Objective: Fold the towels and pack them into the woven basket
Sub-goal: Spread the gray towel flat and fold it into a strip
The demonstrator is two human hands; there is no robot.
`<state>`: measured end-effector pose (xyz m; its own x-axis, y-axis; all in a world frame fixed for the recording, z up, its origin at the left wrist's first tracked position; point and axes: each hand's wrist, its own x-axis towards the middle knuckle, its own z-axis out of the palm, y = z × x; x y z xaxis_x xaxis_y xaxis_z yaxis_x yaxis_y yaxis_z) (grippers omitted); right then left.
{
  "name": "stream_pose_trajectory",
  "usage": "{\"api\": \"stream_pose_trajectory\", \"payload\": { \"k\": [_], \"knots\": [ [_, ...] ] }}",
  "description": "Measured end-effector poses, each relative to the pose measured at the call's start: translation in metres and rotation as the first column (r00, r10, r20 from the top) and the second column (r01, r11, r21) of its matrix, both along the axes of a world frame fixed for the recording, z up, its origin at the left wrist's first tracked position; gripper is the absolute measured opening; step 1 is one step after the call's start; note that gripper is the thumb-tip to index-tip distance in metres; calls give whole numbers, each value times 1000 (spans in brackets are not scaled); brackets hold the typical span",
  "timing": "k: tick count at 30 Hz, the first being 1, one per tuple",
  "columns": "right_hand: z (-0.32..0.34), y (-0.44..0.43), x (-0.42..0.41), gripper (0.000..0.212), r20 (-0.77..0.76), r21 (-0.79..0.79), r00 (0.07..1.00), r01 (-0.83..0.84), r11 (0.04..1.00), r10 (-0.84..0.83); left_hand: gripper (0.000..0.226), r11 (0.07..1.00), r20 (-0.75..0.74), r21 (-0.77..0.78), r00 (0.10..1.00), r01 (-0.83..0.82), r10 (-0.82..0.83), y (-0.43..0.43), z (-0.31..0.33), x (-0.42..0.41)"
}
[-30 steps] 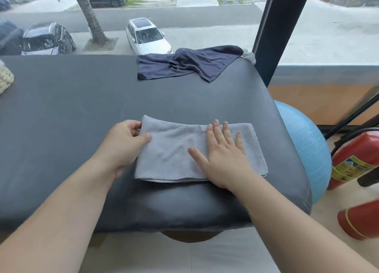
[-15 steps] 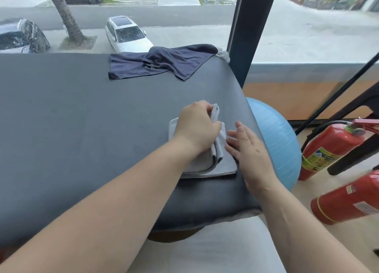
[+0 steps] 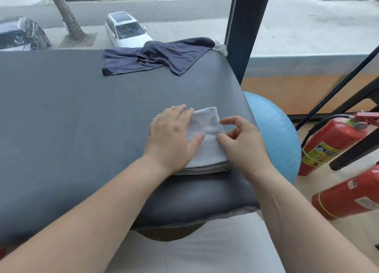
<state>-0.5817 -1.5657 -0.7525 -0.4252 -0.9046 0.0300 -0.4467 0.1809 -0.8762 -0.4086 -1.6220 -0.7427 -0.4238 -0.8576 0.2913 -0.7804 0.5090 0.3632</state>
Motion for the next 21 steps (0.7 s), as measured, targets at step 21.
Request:
{"api": "stream_pose_trajectory", "payload": {
  "k": [21],
  "knots": [
    [1,-39,-10,75,-626,518,430,-395,759,651,131,967,406,235,895,96,-187,-6,-19,1]
  ]
}}
